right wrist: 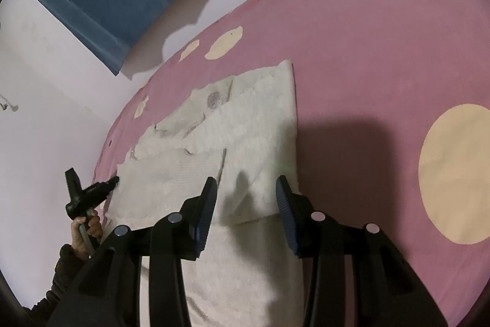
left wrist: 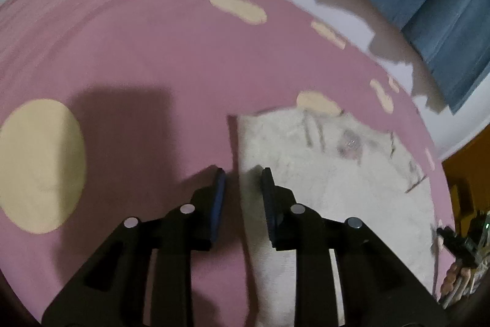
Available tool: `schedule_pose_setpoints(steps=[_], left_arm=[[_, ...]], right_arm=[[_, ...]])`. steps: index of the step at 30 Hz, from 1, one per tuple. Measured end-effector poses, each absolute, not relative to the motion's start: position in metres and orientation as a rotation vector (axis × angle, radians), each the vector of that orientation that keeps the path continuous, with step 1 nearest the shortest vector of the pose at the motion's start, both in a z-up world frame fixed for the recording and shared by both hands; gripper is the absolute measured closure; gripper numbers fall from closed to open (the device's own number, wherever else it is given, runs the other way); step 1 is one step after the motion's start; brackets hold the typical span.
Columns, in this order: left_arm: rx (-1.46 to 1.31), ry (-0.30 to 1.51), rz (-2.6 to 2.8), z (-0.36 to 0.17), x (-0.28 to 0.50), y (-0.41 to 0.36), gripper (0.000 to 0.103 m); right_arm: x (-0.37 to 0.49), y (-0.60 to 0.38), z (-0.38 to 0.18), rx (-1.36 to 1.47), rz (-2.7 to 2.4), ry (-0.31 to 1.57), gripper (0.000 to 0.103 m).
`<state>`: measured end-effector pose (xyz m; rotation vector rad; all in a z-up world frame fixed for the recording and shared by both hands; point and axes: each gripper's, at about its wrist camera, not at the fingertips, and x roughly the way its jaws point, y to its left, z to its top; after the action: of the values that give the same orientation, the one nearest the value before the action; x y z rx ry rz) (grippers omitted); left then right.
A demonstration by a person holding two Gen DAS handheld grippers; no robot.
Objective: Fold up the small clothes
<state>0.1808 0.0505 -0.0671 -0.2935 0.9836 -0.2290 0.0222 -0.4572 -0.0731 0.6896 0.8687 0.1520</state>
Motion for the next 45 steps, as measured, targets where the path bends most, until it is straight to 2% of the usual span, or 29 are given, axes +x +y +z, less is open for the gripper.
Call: schedule_pose_setpoints(steps=[9,14,23,29,33,37,45], left_arm=[[-0.233,0.943,-0.28,-0.032,0.205,0.041,0.084],[-0.186,0.963,-0.426,-0.021,0.233,-0.005,0.083],[0.04,1.097,-0.575,-0.047,0.29,-0.104,0.082],[0.279,1.1,-0.576,-0.062,0.288,-0.135,0.082],[0.316,1.073,-0.582,-0.061,0.283,-0.14,0.095],[0.328,1.026,-0.541,-0.055,0.283,-0.139,0.1],[0.311,0.987,-0.48,-0.054,0.295,-0.136,0.1]], right_arm=[[0.022,-0.461,-0.068,0.684,0.151,0.852,0.062],[0.025,-0.463,-0.069,0.687,0.151,0.846,0.062],[0.03,-0.461,-0.074,0.691,0.161,0.853,0.062],[0.032,-0.462,-0.073,0.691,0.169,0.847,0.062],[0.033,-0.46,-0.075,0.695,0.172,0.843,0.062],[0.032,-0.462,-0.075,0.698,0.164,0.841,0.062],[0.024,-0.461,-0.075,0.696,0.145,0.849,0.062]])
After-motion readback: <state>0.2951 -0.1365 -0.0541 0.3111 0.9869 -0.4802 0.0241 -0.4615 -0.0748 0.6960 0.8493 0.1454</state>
